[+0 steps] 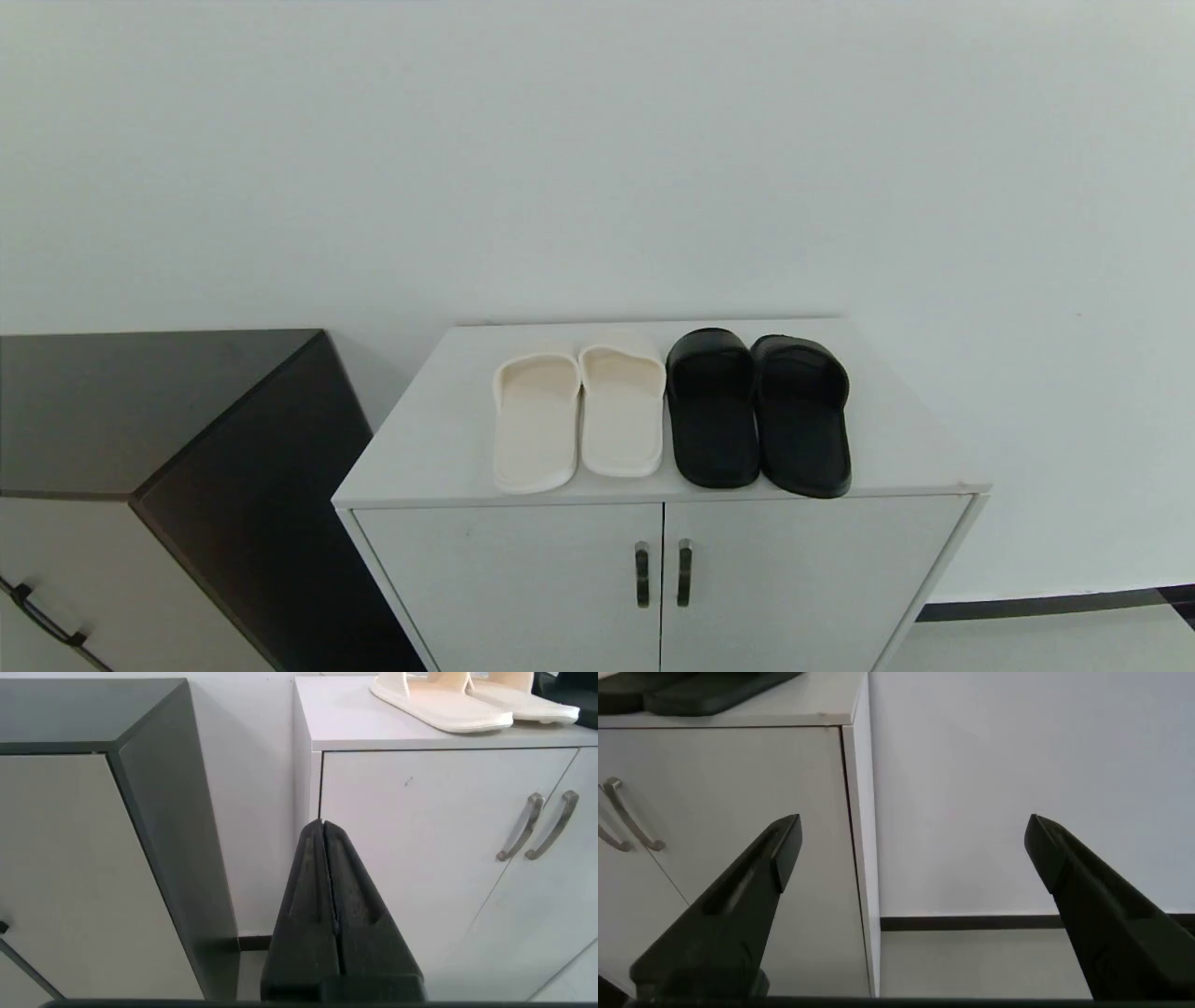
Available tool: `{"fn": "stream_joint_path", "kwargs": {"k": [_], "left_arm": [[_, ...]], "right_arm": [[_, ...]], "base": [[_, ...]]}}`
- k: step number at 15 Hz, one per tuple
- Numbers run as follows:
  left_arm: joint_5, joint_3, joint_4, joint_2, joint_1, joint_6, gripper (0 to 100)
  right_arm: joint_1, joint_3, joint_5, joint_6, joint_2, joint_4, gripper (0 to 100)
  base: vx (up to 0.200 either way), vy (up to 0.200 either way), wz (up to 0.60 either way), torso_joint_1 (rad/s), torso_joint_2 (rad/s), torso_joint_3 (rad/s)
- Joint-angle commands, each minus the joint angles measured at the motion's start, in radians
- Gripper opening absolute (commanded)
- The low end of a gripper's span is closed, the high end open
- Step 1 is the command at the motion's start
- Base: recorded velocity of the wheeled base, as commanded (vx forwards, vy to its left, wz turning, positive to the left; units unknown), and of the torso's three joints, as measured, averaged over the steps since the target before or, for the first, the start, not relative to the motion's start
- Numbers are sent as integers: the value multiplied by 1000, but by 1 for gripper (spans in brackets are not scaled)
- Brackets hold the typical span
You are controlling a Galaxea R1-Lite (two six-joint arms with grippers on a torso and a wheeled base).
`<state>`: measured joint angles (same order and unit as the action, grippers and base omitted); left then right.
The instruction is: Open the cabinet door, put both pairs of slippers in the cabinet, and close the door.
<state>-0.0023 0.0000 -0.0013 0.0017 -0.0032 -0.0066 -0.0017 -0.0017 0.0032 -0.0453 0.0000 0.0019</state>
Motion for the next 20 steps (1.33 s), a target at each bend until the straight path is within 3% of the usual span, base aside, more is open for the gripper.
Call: {"fn": "stream_joint_path", "kwargs": {"k": [1, 4, 7, 9, 11, 13, 15, 18, 19, 20], "left_arm": [[-1, 0, 0, 0, 0, -1, 0], [2, 0, 0, 0, 0, 7, 0], [7, 0, 0, 0, 0, 13, 0], [2, 0, 0, 0, 0, 14, 0], [-10, 0, 0, 0, 0, 23, 0], [-16, 0, 1, 0, 0, 30, 0], [-18, 0, 1, 0, 0, 31, 0], [-22, 0, 1, 0, 0, 31, 0], [-22, 0, 1, 0, 0, 31, 0], [-22, 0, 1, 0, 0, 31, 0]], "right_arm": [[0, 2, 3, 2, 0, 0, 100], [0, -3, 18, -15, 0, -5, 100], [-3, -373, 169, 107, 161, 61, 100], [-18, -409, 360, 79, 308, 147, 100], [-15, -406, 377, 74, 505, 141, 100], [43, -449, 368, 88, 696, 40, 100], [167, -526, 288, 163, 877, -68, 100], [514, -607, -8, 318, 1052, -168, 100], [640, -650, -184, 355, 1157, -194, 100], [700, -682, -256, 363, 1229, -221, 100]], "base": [[0, 0, 0, 0, 0, 0], [0, 0, 0, 0, 0, 0], [0, 0, 0, 0, 0, 0], [0, 0, 0, 0, 0, 0], [0, 0, 0, 0, 0, 0], [0, 0, 0, 0, 0, 0], [0, 0, 0, 0, 0, 0], [0, 0, 0, 0, 0, 0], [0, 0, 0, 0, 0, 0], [0, 0, 0, 0, 0, 0]]}}
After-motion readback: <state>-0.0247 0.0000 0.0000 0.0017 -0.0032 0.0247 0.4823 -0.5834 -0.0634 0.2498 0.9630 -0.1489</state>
